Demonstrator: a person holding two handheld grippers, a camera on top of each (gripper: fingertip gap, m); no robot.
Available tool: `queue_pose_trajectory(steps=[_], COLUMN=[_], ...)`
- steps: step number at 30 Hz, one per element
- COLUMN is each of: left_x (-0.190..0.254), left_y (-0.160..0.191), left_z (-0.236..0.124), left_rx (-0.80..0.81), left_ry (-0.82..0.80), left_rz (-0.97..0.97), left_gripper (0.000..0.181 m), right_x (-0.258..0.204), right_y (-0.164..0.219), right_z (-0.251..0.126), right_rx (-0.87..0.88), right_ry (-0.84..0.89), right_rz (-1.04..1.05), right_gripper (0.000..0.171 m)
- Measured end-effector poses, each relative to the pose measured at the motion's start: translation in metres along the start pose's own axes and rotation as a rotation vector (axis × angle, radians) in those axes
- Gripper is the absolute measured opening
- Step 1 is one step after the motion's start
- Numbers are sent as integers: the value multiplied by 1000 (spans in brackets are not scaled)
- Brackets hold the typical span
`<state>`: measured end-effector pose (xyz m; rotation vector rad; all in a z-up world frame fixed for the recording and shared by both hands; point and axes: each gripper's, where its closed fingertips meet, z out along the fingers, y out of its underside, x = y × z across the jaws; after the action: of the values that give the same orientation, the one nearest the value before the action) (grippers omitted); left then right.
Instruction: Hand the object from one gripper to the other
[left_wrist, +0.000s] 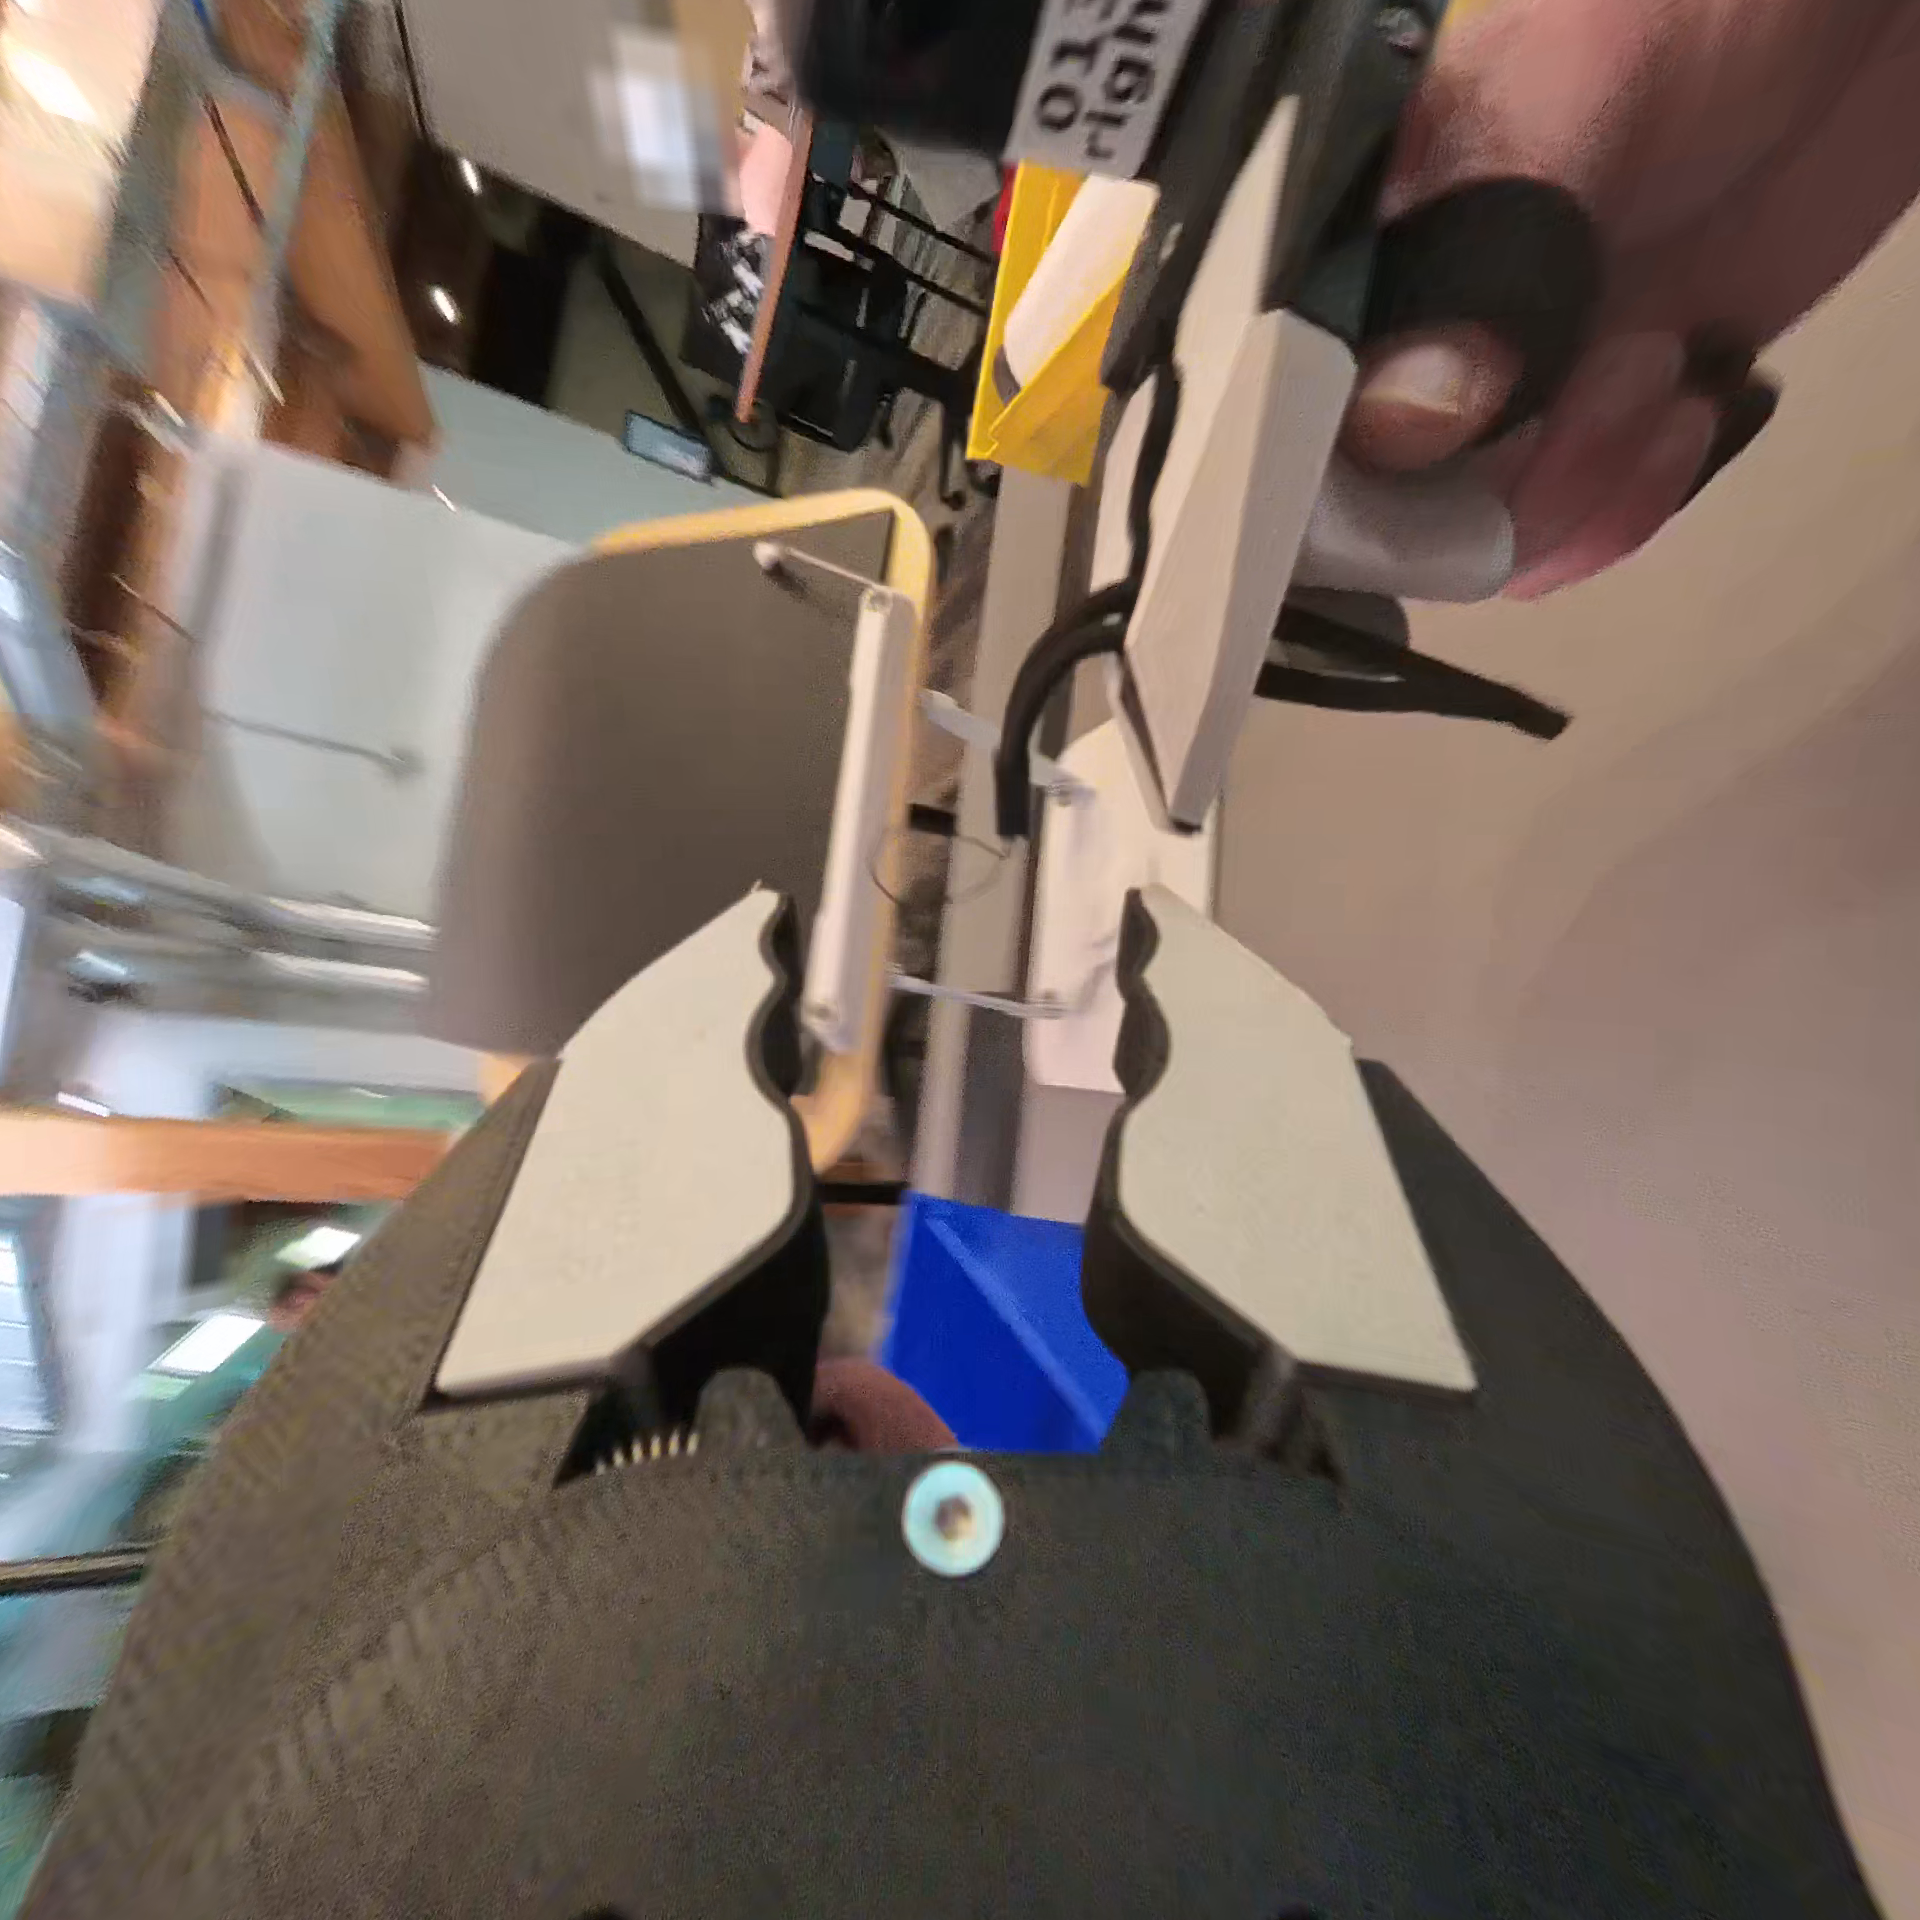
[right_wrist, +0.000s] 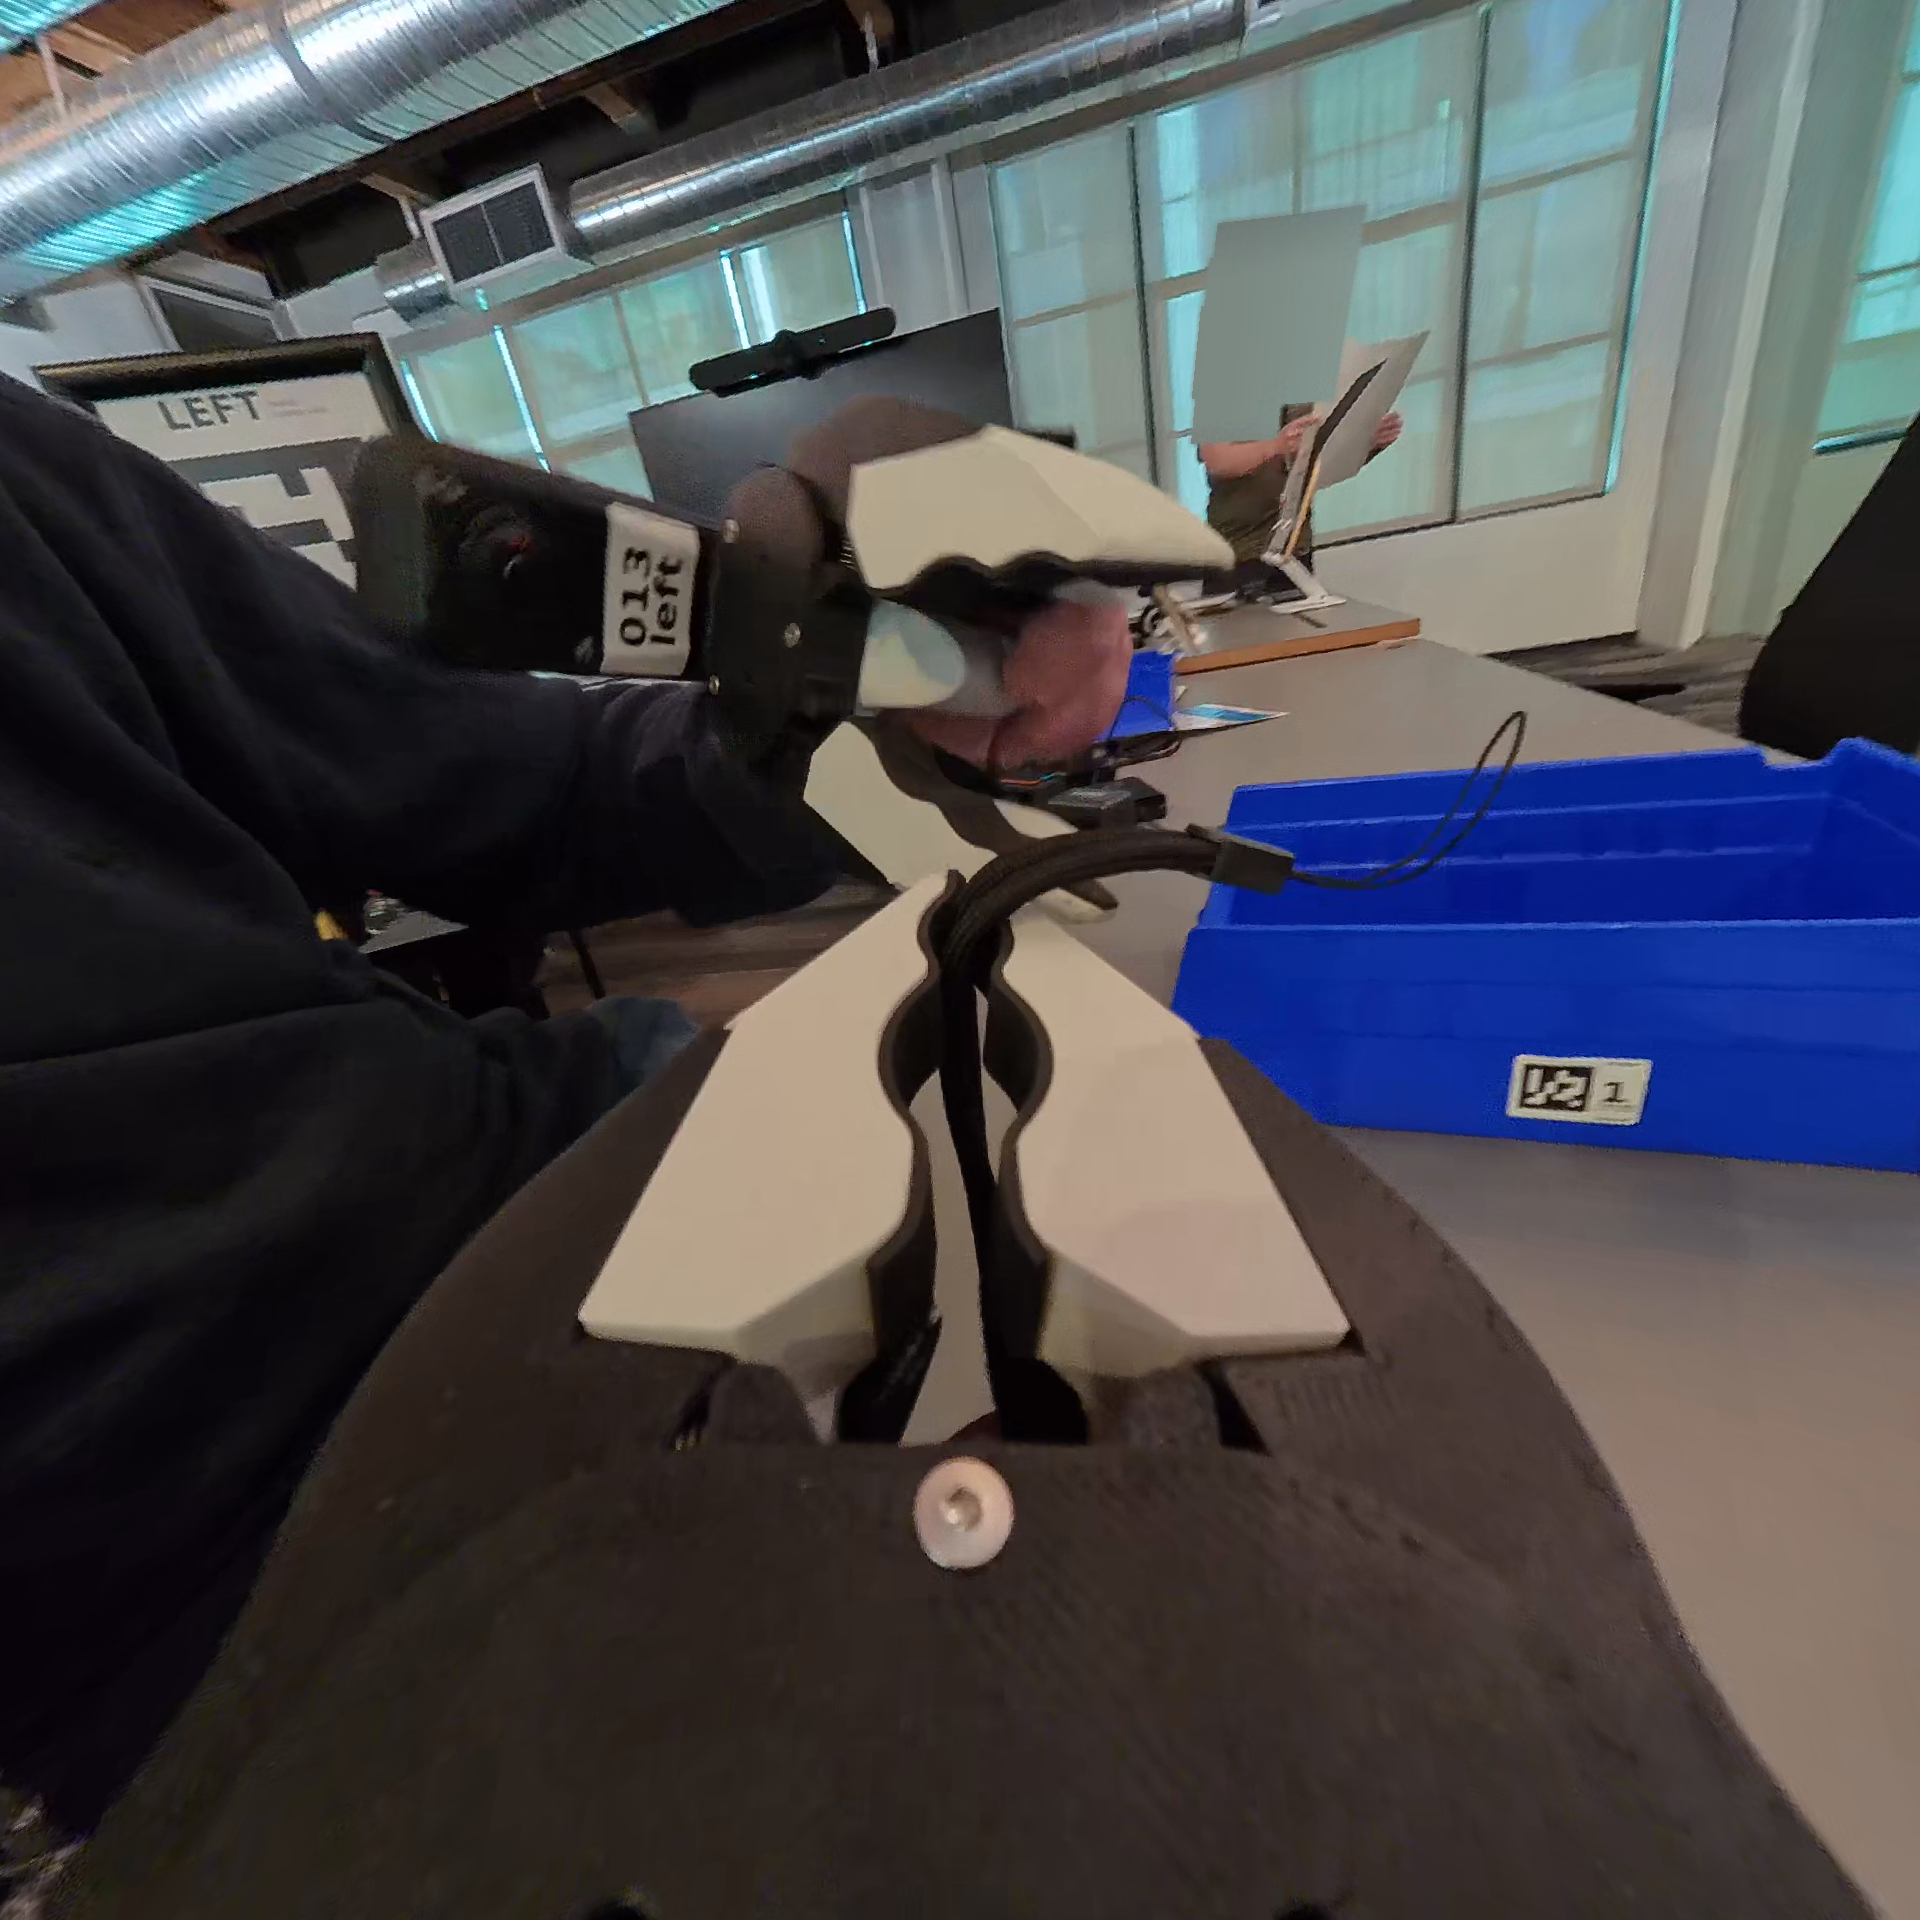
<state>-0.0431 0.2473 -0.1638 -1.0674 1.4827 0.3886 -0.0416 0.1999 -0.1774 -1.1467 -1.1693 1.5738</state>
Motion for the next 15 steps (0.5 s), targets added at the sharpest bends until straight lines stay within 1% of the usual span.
queue_pose_trajectory(steps=[3,5,8,9,10,13,15], left_x=[4,12,22,25,25,23,18], left_y=[-14,-16,-18,-18,-19,-18,-19], left_z=[5,12,16,17,18,22,22], left_rx=[6,14,51,57,62,52,57], left_ry=[-16,24,49,53,50,44,35], left_rz=[279,364,425,413,387,261,131], left_gripper=[54,49,26,17,5,2,2], right_x=[-5,-9,-13,-14,-14,-15,-14], right_y=[7,9,6,5,5,4,-5], right_z=[5,7,7,7,7,7,4], right_rx=[-29,-31,-19,-16,-19,-16,25], right_ry=[-43,-70,-97,-102,-103,-90,-75], right_rz=[31,48,65,67,66,36,-3], right_gripper=[0,0,0,0,0,0,0])
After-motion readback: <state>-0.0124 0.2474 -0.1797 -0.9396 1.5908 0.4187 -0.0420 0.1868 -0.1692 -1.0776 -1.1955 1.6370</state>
